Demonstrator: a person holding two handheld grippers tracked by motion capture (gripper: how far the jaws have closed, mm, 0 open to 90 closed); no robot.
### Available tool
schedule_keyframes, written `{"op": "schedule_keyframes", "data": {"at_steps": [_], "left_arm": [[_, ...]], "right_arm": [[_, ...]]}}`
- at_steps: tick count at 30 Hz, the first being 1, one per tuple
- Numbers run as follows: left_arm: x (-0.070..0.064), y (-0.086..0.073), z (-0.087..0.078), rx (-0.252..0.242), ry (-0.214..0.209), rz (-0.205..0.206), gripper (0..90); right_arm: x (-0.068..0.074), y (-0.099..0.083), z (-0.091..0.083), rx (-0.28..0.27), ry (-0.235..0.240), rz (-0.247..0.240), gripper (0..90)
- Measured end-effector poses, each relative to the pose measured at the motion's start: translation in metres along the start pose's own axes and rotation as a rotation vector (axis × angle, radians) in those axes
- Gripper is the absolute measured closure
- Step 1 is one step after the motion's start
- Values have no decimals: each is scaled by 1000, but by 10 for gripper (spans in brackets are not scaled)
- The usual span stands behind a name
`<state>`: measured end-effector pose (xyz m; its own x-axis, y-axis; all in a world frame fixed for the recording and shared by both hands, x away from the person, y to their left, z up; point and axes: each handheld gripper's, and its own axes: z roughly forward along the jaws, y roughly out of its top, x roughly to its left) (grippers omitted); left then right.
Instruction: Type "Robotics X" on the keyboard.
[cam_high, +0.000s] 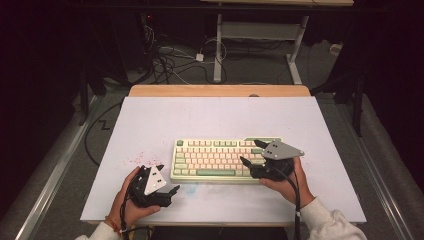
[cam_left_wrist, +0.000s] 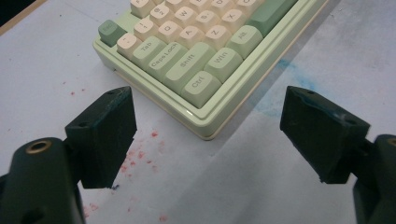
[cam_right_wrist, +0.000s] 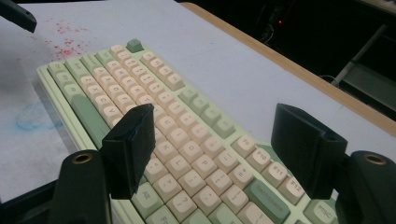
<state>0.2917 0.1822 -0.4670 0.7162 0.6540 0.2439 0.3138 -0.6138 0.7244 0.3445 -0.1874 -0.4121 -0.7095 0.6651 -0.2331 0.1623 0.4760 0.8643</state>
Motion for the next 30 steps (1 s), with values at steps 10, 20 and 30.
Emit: {"op": "schedule_keyframes", "data": {"at_steps": [10,20,30], "left_arm": [[0,3,2,-1,-3,-6,184],[4,8,-1,-27,-10,-33,245],[8,16,-2,-23,-9,-48,288]], "right_arm": [[-5,-17,-25,-8,-44,10,287],[-5,-38,-46,-4,-76,21,286],[2,-60,-58,42,-86,4,280]]}}
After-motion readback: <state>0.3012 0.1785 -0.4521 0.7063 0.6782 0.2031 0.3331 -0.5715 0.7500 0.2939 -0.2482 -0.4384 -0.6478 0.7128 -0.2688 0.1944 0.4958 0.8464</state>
